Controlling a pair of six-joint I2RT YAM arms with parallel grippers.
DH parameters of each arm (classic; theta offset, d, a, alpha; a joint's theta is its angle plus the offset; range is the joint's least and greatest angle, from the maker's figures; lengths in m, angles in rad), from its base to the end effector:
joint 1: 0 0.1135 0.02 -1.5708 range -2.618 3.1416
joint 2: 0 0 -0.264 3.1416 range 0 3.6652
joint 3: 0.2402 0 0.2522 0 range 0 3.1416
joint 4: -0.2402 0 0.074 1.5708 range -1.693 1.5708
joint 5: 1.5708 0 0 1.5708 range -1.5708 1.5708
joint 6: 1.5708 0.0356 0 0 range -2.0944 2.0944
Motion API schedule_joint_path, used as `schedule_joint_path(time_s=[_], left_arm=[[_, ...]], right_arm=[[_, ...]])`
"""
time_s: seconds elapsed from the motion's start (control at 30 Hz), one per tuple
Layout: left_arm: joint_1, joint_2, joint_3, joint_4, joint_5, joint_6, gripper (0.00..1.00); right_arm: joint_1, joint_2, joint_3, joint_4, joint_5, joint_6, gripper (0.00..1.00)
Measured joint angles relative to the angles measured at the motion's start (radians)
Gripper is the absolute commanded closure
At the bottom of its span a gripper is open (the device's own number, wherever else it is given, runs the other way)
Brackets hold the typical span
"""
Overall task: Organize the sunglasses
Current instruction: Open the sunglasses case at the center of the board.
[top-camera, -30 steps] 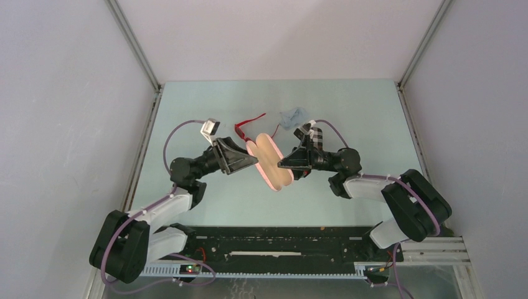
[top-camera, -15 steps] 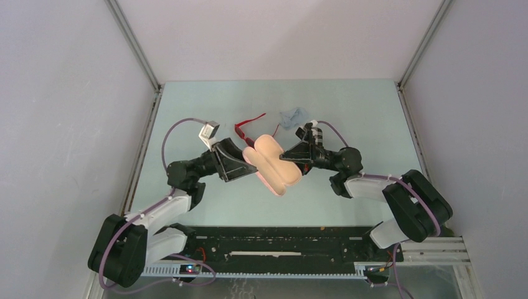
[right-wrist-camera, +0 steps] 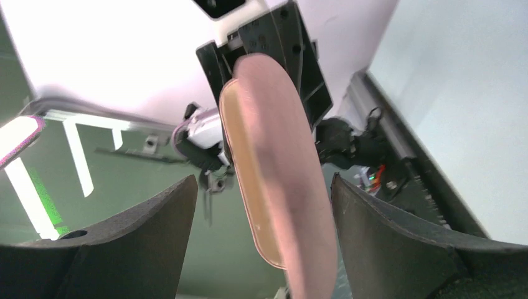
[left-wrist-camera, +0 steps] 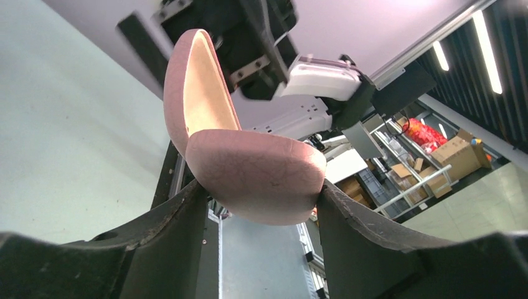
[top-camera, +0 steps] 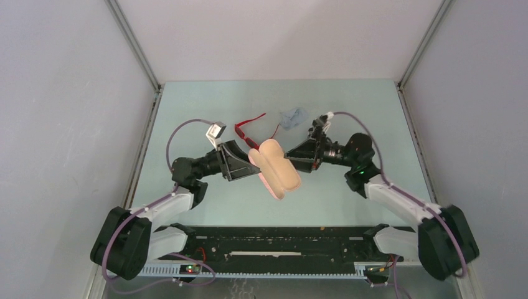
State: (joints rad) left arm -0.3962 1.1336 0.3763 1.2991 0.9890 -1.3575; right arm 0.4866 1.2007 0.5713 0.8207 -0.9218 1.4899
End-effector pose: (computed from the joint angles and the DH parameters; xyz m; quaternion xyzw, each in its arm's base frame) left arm 0.1800 -0.1076 0.2762 0.1661 0.5751 -0.7384 0.3105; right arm 0.2092 0.1427 0.2821 -0.0267 0.6647 0.7327 0.1438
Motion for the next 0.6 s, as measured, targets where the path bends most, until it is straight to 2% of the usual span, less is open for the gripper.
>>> schedule_joint_path(time_s=[0.07, 0.13, 0.23, 0.4, 0.47, 0.6], left_arm=[[0.000, 0.008, 0.000, -0.029, -0.002, 0.008, 1.00], [0.000, 0.018, 0.000, -0.057, -0.003, 0.021, 1.00], [0.000, 0.033, 0.000, -0.080, -0.008, 0.030, 1.00], [0.000, 0.052, 0.000, -0.098, -0.009, 0.031, 1.00], [0.000, 0.053, 0.000, -0.098, -0.009, 0.031, 1.00], [0.000, 0.055, 0.000, -0.098, -0.009, 0.031, 1.00]], right_arm=[[-0.049, -0.075, 0.071, -0.270, 0.014, -0.179, 0.13], [-0.091, -0.118, 0.115, -0.430, 0.011, -0.303, 0.14], [-0.127, -0.142, 0.134, -0.573, -0.021, -0.435, 0.15], [-0.069, -0.118, 0.162, -0.787, -0.053, -0.608, 0.18], [-0.041, -0.108, 0.186, -0.842, -0.052, -0.658, 0.25], [-0.013, -0.097, 0.211, -0.871, -0.052, -0.709, 0.44]])
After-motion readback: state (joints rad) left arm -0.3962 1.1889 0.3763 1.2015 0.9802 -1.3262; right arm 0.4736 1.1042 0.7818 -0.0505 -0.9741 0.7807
